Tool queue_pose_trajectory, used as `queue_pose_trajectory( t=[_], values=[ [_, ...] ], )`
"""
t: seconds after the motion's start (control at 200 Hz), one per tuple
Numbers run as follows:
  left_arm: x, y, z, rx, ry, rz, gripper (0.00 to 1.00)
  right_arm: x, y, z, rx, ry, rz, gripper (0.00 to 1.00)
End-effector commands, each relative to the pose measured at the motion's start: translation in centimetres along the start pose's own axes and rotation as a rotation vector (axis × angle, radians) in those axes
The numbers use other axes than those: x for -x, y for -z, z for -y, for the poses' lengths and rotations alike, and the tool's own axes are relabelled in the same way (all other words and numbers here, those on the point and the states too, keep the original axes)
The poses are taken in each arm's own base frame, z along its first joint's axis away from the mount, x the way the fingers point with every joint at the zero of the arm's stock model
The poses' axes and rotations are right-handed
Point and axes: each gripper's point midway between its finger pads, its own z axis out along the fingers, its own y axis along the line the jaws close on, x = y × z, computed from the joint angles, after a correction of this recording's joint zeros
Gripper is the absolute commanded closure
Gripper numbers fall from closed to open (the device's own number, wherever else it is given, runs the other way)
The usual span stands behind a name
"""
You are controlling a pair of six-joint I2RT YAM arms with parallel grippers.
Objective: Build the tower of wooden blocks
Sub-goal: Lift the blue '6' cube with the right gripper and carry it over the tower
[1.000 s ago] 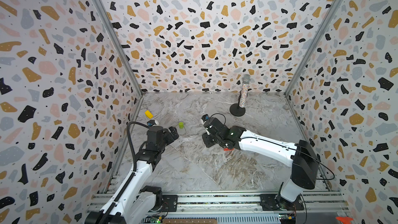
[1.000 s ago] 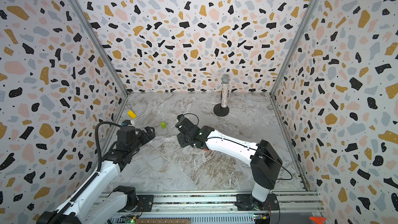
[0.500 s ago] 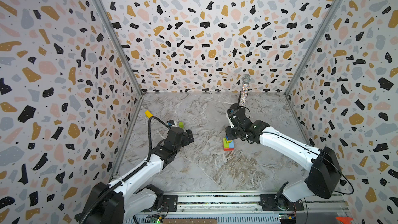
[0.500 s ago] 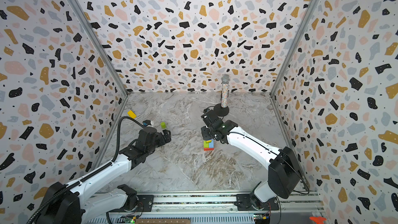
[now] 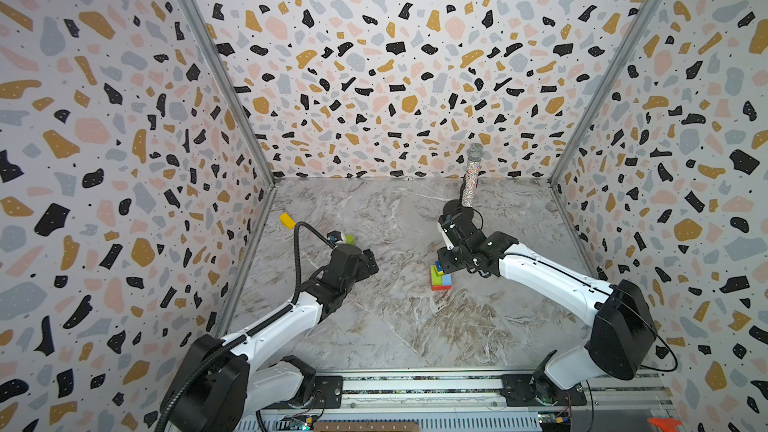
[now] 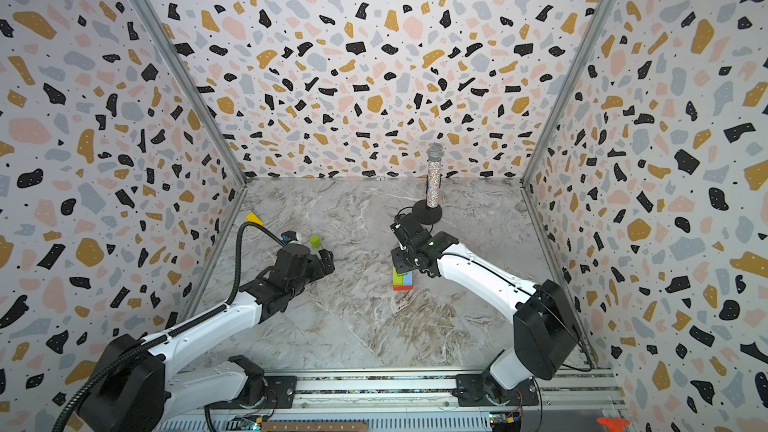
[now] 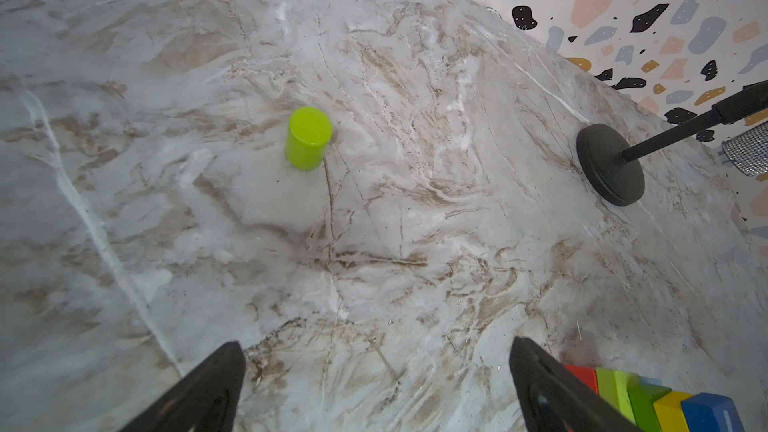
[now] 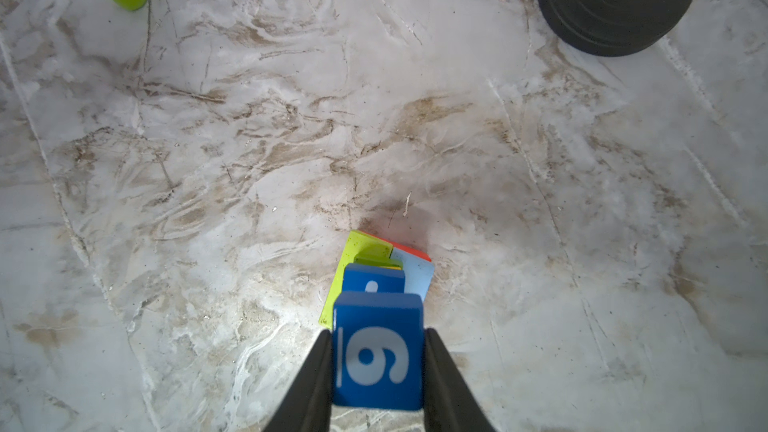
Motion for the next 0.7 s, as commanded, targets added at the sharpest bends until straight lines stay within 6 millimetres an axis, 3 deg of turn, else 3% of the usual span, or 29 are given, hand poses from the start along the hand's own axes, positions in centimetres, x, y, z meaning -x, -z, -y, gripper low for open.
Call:
queue_pose_trajectory(
  t=[0.0,0.696],
  values=[
    [1.7,0.1,1.2,-0.023,0.016,0.053,0.0,-1.0,-0.1,-0.1,0.007,0.013,-0.032,0.68],
    [1.5,0.0,1.0,-0.014,0.014,0.043,0.0,-1.7,-1.4,-0.6,0.025,0.011,-0.063,0.68]
  ],
)
